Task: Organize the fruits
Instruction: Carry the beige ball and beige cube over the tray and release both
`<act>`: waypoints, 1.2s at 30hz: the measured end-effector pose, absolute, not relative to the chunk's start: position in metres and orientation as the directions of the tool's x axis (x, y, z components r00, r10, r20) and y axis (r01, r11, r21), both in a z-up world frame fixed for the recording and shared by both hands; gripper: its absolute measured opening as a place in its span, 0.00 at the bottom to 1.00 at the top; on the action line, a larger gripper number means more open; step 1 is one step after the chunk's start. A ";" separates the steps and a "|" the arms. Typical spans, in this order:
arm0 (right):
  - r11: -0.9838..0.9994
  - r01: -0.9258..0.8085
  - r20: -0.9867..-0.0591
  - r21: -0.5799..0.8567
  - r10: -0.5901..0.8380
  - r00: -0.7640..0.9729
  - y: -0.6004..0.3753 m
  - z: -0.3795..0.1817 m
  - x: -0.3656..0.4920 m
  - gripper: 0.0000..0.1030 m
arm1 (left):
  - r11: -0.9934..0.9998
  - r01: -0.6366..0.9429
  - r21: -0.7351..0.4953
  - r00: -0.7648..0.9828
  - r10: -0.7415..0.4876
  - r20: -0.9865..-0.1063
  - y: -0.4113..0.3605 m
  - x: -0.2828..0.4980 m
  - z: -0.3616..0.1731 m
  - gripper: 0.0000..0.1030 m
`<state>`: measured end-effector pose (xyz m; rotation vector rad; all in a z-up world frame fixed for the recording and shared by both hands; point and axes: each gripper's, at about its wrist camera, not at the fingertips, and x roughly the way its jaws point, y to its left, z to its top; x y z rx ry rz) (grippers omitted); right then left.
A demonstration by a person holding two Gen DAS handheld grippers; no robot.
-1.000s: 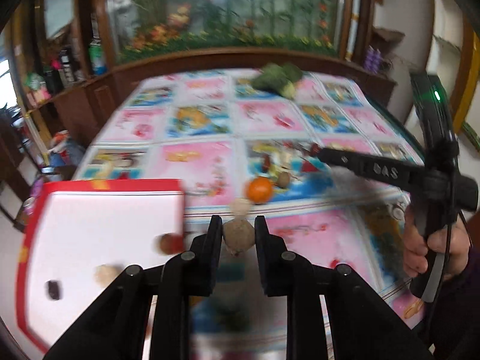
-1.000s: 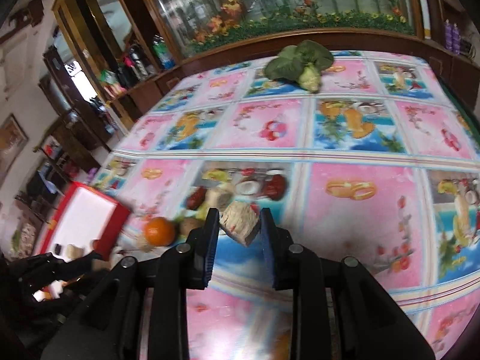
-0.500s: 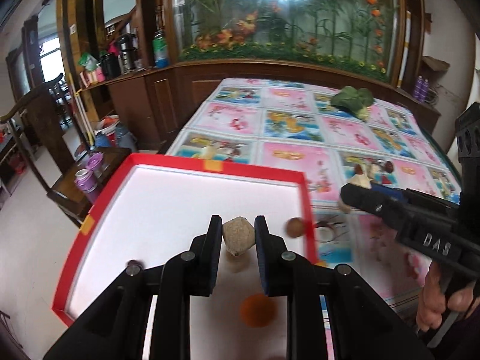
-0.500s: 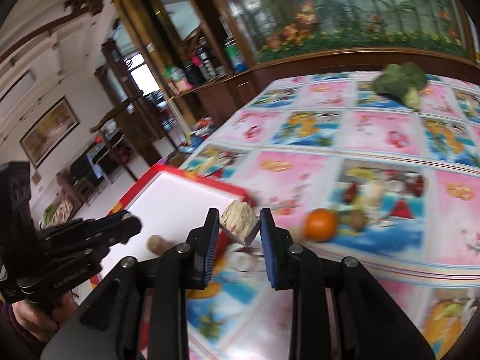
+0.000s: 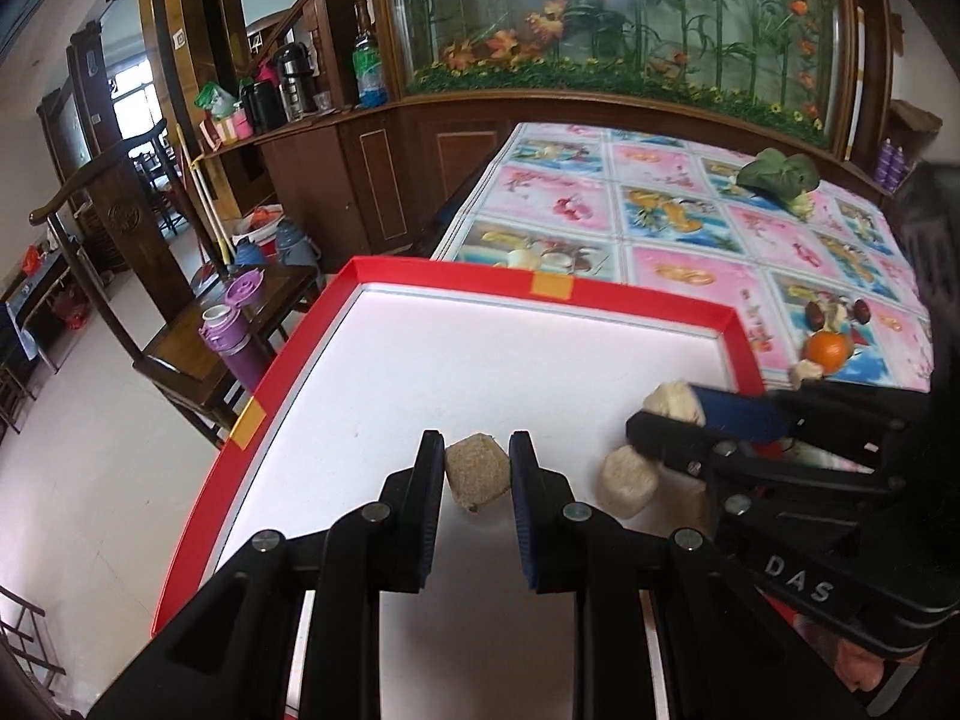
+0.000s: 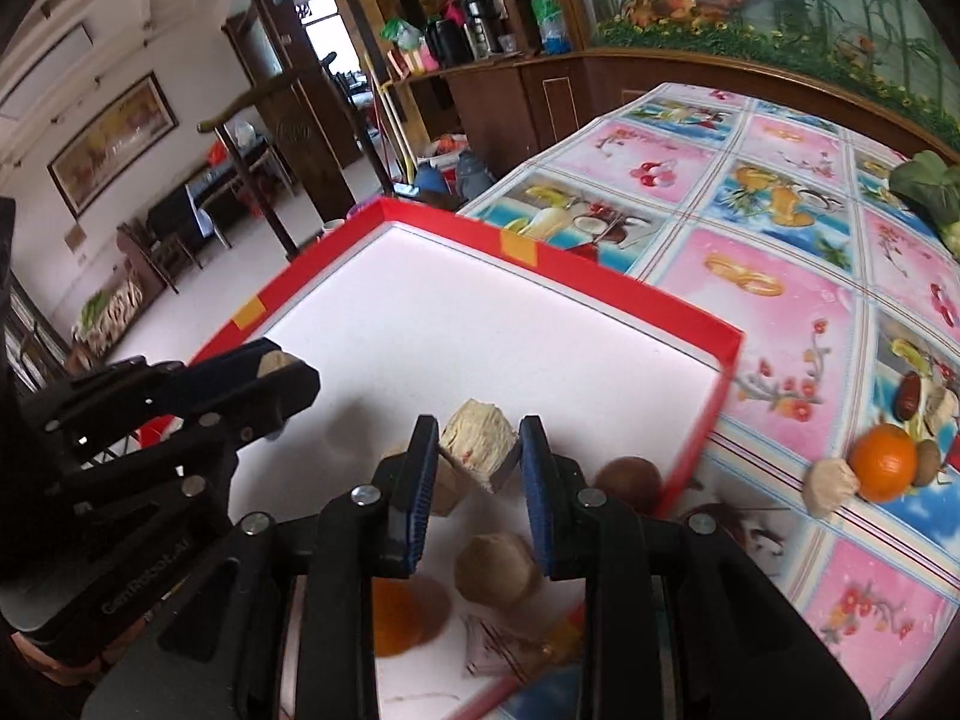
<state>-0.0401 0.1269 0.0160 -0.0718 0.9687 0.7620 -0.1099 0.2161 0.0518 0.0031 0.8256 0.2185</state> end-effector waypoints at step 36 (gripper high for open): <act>0.802 -0.439 -0.676 0.405 0.586 0.448 0.004 0.046 0.005 0.48 | 0.989 -0.071 0.127 0.672 0.141 -0.727 0.151 -0.100 0.070 0.66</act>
